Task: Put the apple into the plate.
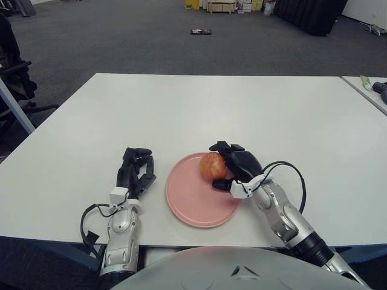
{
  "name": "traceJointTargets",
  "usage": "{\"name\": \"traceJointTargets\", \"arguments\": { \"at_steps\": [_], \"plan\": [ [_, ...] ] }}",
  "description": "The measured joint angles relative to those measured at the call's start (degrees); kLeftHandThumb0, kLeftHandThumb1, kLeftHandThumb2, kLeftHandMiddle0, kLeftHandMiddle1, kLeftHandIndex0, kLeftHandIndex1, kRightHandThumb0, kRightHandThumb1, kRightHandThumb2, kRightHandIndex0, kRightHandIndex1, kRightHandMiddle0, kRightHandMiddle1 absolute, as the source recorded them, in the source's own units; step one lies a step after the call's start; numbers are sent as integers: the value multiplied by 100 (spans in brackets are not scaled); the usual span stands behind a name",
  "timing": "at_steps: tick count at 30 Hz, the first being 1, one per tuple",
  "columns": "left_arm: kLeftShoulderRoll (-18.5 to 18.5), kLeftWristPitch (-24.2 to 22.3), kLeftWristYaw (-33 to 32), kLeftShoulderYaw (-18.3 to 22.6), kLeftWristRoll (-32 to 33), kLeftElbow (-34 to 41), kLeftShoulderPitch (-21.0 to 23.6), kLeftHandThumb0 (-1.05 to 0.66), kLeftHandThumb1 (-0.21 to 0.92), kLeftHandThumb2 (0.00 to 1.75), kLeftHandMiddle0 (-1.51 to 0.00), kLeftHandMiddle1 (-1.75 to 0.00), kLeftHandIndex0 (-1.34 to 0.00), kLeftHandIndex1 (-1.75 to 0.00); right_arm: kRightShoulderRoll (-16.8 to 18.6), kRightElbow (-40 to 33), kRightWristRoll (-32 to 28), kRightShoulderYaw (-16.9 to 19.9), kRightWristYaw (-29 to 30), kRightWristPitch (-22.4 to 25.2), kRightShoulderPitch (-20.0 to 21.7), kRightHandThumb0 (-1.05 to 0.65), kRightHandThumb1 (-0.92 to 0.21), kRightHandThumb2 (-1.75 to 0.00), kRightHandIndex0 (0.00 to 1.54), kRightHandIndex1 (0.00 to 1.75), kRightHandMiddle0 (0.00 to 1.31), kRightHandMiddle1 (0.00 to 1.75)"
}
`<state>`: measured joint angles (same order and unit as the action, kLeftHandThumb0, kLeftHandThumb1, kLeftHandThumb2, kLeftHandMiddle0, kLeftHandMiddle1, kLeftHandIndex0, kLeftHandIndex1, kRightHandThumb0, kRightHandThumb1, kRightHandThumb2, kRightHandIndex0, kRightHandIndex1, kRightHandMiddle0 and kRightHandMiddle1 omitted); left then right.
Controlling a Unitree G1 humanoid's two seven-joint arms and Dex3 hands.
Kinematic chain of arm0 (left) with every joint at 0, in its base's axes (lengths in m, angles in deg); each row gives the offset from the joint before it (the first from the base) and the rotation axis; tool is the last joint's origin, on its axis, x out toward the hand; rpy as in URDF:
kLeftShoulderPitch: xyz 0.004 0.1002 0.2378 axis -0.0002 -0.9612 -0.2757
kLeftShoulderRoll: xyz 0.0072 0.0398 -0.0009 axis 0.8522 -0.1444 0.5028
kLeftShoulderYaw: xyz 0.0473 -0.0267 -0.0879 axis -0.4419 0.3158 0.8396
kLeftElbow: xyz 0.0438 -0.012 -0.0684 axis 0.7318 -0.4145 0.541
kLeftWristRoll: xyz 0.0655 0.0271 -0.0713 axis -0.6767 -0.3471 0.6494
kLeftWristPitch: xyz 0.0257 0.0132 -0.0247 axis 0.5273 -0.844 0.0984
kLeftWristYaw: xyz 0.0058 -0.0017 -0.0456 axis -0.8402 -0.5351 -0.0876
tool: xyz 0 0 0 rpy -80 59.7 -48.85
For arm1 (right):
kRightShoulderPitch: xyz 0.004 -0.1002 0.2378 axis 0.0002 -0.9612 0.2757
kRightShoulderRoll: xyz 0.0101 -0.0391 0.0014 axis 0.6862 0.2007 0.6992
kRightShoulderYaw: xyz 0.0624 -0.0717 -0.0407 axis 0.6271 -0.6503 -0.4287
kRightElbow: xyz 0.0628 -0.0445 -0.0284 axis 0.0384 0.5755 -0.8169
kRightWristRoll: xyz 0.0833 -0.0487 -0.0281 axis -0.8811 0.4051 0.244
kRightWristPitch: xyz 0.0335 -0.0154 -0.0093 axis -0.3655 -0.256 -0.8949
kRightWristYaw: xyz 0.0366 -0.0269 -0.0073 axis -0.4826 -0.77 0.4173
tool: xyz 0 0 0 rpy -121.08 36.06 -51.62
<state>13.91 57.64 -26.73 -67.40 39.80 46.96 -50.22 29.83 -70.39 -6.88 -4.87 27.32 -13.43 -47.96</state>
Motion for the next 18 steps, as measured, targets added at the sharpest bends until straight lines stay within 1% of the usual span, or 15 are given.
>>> {"name": "traceJointTargets", "arguments": {
  "at_steps": [9,18],
  "plan": [
    [3,-55,0,-2,-10,25,1,-35,86,61,-51,-139,-23,-175,-50,-51,-66,8,-29,-101,-34,-104,-76,-33,0,0,0,0],
    [6,4,0,1,-7,-5,5,-35,86,61,-53,-139,-23,-175,-79,-156,-473,138,7,-444,-216,-105,-78,-28,0,0,0,0]
  ]
}}
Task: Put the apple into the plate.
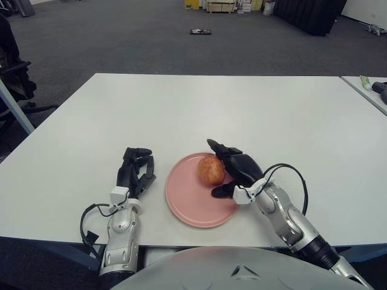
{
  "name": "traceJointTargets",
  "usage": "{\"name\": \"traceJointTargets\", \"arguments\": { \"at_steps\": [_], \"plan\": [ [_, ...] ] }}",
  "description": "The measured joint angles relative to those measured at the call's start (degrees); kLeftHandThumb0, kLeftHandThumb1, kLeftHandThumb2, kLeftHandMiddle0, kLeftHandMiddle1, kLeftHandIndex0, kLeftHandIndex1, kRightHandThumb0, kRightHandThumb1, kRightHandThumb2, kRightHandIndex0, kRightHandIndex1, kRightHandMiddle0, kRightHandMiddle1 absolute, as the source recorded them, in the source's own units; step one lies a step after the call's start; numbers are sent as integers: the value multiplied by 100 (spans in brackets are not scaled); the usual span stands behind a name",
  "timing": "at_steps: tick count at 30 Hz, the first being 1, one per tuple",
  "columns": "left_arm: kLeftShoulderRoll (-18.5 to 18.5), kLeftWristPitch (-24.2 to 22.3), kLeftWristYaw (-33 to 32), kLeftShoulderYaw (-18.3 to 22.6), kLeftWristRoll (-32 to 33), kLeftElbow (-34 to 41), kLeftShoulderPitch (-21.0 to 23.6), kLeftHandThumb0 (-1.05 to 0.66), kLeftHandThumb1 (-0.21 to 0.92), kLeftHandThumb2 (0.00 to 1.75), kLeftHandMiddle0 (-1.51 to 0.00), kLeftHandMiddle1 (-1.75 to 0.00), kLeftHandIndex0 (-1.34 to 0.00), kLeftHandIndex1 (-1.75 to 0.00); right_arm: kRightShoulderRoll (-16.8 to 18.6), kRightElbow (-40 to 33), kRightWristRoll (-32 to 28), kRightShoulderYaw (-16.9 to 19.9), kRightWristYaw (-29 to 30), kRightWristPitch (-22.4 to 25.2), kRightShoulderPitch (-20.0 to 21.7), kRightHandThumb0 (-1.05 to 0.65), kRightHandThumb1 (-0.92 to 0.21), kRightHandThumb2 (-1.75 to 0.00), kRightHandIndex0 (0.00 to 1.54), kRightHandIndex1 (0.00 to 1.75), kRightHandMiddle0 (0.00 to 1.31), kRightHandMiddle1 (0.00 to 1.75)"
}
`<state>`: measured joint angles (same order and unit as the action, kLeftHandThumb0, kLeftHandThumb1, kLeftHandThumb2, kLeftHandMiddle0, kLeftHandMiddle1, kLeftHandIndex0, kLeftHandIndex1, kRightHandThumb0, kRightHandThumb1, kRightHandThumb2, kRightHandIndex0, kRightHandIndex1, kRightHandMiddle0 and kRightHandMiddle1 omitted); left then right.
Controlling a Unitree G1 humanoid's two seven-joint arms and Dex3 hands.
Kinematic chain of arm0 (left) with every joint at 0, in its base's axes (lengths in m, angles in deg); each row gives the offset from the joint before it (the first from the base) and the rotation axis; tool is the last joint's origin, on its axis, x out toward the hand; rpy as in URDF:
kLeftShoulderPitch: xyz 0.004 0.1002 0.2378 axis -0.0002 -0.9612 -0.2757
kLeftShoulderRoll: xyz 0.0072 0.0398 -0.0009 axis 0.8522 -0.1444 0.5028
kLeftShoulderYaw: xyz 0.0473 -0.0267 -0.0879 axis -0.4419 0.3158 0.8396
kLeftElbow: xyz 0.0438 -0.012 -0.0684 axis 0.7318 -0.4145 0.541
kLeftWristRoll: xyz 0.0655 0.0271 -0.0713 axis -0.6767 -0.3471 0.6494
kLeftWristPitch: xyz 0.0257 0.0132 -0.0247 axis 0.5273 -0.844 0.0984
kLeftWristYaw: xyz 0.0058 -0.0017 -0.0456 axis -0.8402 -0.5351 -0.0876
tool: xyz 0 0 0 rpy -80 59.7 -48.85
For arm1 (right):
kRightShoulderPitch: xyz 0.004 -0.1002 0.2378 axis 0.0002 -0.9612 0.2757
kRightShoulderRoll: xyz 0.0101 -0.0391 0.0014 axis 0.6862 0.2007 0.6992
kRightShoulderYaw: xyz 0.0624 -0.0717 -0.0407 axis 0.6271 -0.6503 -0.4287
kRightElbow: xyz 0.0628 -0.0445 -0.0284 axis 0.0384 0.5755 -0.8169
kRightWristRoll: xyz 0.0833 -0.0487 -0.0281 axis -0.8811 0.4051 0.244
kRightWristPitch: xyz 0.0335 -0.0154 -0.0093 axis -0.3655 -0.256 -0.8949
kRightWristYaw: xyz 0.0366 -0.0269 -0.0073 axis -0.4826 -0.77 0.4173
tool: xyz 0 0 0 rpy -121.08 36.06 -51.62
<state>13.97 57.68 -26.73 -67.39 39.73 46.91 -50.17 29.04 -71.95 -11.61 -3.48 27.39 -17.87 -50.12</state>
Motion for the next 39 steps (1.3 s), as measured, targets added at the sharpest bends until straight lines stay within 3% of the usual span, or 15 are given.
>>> {"name": "traceJointTargets", "arguments": {
  "at_steps": [18,23,31,39],
  "plan": [
    [7,-65,0,-6,1,50,-5,-36,86,62,-54,-135,-23,-175,-62,-823,-716,646,-322,13,-368,-105,-83,-25,0,0,0,0],
    [-3,-75,0,0,25,56,-8,-36,85,63,-54,-136,-24,-175,40,-913,-1524,1038,-405,-59,-489,-105,-88,-20,0,0,0,0],
    [-3,-85,0,7,50,60,-10,-36,84,64,-56,-136,-24,-175,423,-747,-2811,1624,-265,-563,-754,-105,-90,-18,0,0,0,0],
    [-2,-87,0,12,50,60,-14,-36,83,65,-57,-136,-25,-175,672,-575,-3382,1931,-222,-721,-956,-105,-88,-16,0,0,0,0]
  ]
}}
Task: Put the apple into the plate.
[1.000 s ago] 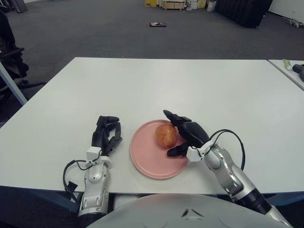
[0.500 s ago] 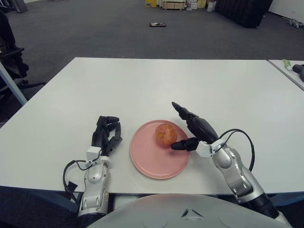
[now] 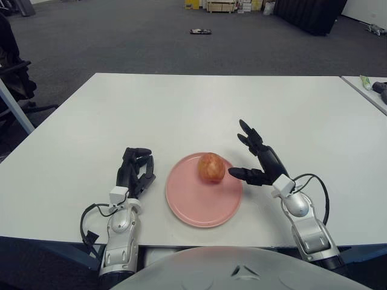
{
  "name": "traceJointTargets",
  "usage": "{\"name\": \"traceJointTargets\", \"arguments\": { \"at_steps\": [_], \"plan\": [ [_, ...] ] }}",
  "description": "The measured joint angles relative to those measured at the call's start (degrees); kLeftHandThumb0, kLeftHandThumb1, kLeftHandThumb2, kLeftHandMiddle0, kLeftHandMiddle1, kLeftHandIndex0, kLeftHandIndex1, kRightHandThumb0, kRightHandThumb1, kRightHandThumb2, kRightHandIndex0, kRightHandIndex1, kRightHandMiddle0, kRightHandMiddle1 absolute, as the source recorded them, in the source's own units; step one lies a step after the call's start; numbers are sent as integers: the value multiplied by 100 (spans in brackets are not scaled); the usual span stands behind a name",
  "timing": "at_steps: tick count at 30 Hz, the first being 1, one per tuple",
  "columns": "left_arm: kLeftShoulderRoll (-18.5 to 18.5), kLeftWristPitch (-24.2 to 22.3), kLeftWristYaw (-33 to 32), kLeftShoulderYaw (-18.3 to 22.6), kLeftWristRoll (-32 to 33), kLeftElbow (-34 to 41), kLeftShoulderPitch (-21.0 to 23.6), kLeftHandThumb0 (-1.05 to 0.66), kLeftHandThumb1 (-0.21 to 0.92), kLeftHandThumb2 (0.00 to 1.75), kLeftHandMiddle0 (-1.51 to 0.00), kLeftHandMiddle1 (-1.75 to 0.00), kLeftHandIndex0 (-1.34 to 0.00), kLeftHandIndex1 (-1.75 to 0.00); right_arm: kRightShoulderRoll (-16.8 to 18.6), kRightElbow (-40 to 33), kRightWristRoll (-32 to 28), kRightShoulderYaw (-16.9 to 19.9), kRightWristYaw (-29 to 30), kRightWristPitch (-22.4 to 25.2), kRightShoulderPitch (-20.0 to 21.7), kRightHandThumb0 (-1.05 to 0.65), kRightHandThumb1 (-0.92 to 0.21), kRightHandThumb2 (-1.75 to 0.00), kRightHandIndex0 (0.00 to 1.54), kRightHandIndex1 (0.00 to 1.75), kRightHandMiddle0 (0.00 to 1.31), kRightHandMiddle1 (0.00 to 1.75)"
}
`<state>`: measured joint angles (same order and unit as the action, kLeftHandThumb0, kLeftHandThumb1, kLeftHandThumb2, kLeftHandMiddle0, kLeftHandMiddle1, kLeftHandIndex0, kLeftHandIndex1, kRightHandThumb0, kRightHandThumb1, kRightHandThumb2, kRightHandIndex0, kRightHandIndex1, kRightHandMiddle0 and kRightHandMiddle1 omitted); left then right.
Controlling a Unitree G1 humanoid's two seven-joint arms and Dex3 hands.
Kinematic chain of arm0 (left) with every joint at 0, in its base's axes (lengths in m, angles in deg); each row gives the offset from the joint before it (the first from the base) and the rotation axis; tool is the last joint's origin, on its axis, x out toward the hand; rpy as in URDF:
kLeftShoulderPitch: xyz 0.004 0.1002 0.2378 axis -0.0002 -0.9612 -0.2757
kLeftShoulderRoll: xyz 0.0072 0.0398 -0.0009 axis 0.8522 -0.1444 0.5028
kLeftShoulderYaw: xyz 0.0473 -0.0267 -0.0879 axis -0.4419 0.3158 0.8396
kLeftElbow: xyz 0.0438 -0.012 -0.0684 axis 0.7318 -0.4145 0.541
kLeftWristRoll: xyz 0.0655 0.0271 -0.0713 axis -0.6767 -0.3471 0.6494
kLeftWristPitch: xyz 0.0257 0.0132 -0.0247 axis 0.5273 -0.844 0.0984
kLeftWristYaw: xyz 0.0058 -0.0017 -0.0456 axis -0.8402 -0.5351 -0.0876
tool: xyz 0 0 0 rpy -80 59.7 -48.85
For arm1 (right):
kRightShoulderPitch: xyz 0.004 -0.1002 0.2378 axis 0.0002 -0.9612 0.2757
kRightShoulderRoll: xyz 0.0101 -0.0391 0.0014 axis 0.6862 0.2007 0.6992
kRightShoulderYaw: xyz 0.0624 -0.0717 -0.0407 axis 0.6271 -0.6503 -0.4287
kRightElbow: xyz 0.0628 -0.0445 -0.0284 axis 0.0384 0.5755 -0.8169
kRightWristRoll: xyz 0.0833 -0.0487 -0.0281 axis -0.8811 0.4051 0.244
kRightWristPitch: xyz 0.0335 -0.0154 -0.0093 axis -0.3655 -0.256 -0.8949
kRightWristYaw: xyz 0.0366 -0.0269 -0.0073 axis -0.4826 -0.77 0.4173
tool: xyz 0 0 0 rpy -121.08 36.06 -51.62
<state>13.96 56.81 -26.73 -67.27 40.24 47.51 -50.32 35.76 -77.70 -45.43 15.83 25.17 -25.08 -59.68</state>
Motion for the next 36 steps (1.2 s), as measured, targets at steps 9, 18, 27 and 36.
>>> {"name": "traceJointTargets", "arguments": {
  "at_steps": [9,18,27,36],
  "plan": [
    [-2,-4,0,-2,3,-1,3,-36,82,66,-55,-135,-25,-175,755,650,-1222,615,175,-530,204,-72,-75,-68,8,50,0,71],
    [2,149,15,-1,72,-81,15,-36,83,66,-55,-136,-25,-175,1603,1071,-1779,1060,778,-426,273,-47,-83,-80,35,108,17,155],
    [6,201,57,-6,115,-128,39,-36,83,66,-55,-135,-25,-175,1686,1222,-2313,1212,766,-118,293,-36,-87,-61,49,119,22,174],
    [28,105,55,-13,70,-89,41,-36,82,67,-55,-137,-26,-175,1685,1600,-2501,1308,755,-42,299,-37,-76,-76,57,127,29,175]
  ]
}}
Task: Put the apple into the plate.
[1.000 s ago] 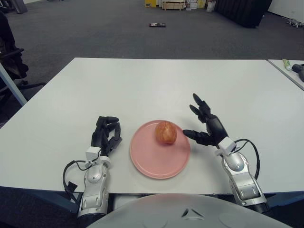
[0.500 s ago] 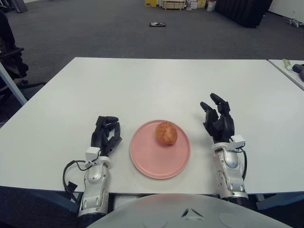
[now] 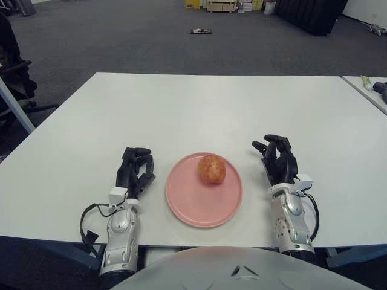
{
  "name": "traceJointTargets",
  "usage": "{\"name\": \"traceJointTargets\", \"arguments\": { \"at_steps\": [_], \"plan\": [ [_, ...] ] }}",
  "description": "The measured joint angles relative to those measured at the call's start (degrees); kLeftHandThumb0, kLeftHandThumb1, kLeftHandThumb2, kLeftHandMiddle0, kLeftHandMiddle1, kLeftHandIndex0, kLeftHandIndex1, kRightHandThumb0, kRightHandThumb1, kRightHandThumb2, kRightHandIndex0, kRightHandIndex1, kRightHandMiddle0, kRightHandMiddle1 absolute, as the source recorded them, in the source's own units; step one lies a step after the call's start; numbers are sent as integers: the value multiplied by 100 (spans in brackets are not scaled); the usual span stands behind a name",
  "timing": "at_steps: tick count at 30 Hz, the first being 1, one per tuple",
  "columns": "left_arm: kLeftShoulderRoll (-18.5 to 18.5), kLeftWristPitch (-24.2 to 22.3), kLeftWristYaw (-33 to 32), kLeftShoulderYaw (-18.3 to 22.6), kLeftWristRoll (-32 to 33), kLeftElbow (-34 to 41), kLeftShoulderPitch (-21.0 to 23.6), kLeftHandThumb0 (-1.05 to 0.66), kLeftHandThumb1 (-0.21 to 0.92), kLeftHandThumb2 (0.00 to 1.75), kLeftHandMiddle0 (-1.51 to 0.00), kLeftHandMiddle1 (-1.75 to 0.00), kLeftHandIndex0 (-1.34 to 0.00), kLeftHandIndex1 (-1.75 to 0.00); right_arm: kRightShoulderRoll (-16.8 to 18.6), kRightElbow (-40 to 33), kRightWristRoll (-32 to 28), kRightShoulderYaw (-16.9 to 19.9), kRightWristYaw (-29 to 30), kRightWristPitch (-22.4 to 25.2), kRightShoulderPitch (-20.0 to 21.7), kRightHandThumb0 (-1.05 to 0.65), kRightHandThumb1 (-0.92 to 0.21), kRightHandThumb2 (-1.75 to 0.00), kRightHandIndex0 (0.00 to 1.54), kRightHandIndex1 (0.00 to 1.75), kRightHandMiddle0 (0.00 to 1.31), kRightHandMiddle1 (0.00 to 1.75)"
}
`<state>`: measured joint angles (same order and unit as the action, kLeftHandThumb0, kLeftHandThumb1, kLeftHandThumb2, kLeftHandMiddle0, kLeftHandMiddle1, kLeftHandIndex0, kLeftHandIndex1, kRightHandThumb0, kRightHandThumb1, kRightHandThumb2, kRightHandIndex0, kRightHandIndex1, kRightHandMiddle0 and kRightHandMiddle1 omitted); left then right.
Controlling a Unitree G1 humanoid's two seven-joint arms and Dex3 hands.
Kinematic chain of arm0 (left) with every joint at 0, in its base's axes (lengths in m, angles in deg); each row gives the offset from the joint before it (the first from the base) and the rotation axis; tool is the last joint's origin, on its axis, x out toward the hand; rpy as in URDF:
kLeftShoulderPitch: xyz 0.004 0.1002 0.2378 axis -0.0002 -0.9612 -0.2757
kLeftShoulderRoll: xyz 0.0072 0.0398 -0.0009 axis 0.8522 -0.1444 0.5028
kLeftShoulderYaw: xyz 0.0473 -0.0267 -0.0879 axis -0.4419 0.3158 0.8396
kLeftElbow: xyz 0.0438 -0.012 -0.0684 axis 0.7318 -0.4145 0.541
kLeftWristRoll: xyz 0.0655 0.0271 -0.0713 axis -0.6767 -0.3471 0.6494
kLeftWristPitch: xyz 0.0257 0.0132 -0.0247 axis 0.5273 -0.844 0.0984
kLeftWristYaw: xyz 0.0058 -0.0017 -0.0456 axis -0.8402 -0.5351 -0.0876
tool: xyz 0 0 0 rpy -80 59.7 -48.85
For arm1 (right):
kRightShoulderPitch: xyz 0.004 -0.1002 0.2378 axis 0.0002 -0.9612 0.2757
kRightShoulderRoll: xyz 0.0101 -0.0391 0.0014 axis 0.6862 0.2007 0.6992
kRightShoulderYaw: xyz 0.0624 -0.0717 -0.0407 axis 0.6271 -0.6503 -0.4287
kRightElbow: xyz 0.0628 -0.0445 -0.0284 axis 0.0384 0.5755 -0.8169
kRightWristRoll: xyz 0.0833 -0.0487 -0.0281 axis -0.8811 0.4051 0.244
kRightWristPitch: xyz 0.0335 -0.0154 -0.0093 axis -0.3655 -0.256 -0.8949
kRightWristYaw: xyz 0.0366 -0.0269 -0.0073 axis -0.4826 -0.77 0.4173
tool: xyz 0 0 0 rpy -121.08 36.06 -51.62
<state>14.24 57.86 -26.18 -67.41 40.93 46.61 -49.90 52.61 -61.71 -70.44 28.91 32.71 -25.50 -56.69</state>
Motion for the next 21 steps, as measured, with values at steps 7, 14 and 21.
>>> {"name": "traceJointTargets", "arguments": {
  "at_steps": [7,14,21],
  "plan": [
    [12,-108,0,-10,-7,54,0,-36,84,64,-53,-138,-24,-175,-1,99,2,32,1,1,7,-38,-71,-81,59,132,32,175],
    [18,-173,1,-12,-4,82,1,-36,86,61,-51,-142,-23,-175,-2,-16,-242,49,-47,470,51,-38,-68,-86,61,135,34,175],
    [19,-251,5,-10,26,120,1,-35,87,60,-50,-143,-23,-175,-15,-501,-624,70,-130,1574,79,-38,-67,-88,57,134,35,175]
  ]
}}
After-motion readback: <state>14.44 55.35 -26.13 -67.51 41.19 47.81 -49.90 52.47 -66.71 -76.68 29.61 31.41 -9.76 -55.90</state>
